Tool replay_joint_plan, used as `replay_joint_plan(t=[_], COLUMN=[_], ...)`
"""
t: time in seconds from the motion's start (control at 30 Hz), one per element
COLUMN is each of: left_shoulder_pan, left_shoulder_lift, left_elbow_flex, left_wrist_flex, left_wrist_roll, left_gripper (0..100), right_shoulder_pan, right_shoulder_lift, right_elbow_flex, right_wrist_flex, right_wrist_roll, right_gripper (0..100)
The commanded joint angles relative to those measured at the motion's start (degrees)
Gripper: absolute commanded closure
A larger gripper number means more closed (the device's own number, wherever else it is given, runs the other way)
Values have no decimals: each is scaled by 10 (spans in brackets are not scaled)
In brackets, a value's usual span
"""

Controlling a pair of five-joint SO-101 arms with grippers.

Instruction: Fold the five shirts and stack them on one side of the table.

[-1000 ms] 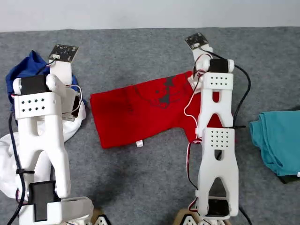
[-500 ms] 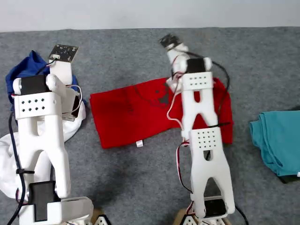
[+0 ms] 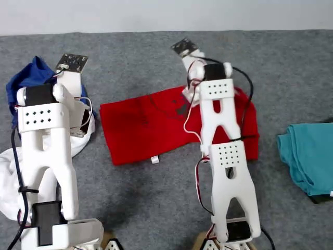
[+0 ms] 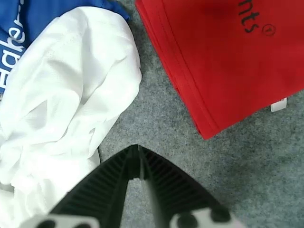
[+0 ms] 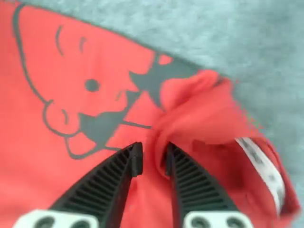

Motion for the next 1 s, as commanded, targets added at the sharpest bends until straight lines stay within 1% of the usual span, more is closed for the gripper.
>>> replay_joint_plan(t=[0.0, 0.23, 0.67, 0.8, 0.97], left_shoulder_pan=[5, 4, 5, 6, 6], left_shoulder_lift=[-24, -24, -24, -24, -24], left_elbow_flex=[1, 1, 1, 1, 1], left_wrist_flex=[11, 11, 11, 11, 11], left_wrist_roll=[2, 2, 2, 3, 3], left_gripper=[998, 998, 998, 998, 998], right_shoulder_pan=[35, 99, 156, 153, 120], right_shoulder_lift=[-58, -57, -31, -11, -13], right_elbow_flex=[-25, -23, -25, -26, -25], right_wrist_flex=[20, 15, -7, 1, 26], right_wrist_roll=[-4, -3, -6, -6, -7], right_gripper=[902, 916, 916, 916, 916])
